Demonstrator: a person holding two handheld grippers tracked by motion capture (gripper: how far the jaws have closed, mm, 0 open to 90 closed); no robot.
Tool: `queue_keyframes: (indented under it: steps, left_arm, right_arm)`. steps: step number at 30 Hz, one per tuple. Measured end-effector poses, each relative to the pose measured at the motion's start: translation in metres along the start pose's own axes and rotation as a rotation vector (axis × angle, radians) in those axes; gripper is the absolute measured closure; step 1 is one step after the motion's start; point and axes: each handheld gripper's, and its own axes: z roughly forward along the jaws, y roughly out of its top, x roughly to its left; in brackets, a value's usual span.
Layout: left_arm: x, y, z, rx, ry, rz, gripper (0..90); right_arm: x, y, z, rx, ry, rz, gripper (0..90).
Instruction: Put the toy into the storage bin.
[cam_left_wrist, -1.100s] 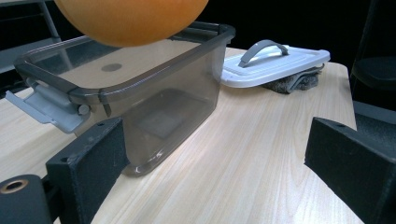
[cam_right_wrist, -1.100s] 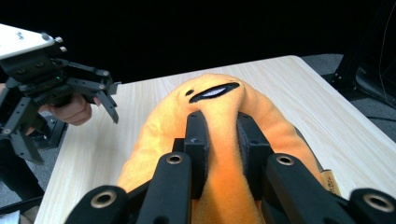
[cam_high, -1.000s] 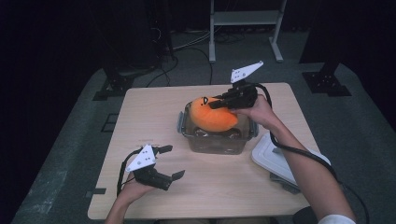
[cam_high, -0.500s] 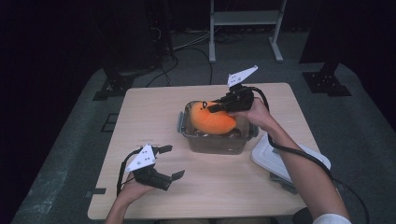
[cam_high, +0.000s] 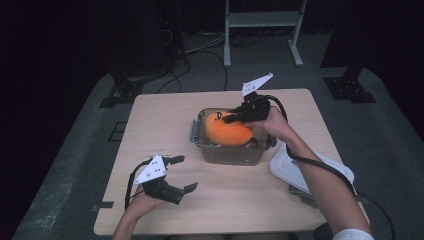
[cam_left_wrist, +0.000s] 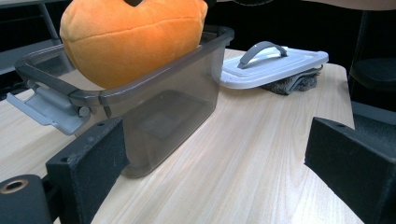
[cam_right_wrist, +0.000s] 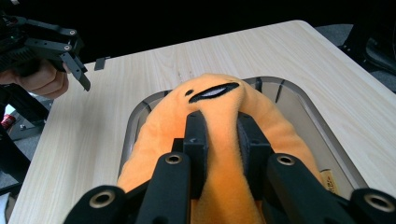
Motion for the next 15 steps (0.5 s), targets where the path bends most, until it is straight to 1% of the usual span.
queue_keyframes:
  steps: [2, 9, 15]
  left_arm:
    - [-0.0002, -0.0003, 0.0004, -0.002, -0.001, -0.006, 4.8]
    - [0.0002, -0.0001, 0.0001, 0.003, 0.0, 0.004, 4.8]
    - [0.0001, 0.0001, -0.0007, 0.002, 0.001, -0.001, 4.8]
  right_arm:
    - [-0.0011, -0.0012, 0.001, 0.004, 0.0, 0.001, 76.6]
    - [-0.0031, -0.0041, 0.0051, 0.01, 0.001, 0.006, 76.4]
    - [-0.0039, -0.0047, 0.0082, 0.019, 0.004, 0.007, 76.4]
